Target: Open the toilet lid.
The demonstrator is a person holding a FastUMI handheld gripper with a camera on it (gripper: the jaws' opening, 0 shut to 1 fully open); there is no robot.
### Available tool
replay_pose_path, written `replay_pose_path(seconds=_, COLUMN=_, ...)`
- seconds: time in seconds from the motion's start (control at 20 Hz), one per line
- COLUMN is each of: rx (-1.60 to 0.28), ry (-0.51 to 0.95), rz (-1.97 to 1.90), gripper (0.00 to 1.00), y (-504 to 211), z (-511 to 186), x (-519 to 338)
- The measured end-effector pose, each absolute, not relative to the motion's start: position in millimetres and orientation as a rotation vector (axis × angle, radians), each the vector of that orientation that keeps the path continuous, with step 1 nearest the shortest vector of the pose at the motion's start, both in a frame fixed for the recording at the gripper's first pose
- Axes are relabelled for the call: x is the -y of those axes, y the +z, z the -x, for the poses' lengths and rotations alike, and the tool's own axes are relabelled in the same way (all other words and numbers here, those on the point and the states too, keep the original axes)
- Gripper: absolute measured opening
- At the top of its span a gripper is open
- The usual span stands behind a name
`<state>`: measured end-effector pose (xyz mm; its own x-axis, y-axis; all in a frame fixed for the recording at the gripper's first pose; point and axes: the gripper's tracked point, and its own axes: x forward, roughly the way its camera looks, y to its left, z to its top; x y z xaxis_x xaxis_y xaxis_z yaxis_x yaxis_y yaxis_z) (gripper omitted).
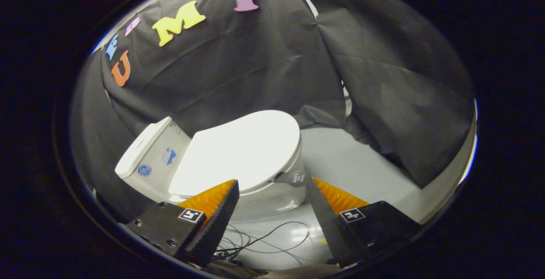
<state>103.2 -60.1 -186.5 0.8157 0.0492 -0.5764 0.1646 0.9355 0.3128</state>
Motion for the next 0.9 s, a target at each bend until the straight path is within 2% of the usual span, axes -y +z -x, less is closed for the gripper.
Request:
replay_pose_path(seconds=0.6, rx=-0.734, ry=-0.048, rz=-0.344, gripper=0.98, y=-222.4, z=-134.3, x=76.2)
replay_pose_path(seconds=0.9, rx=-0.796, ry=-0.032, rz=-0.519, gripper=0.96, y=-242.9, z=-160.7, x=82.8)
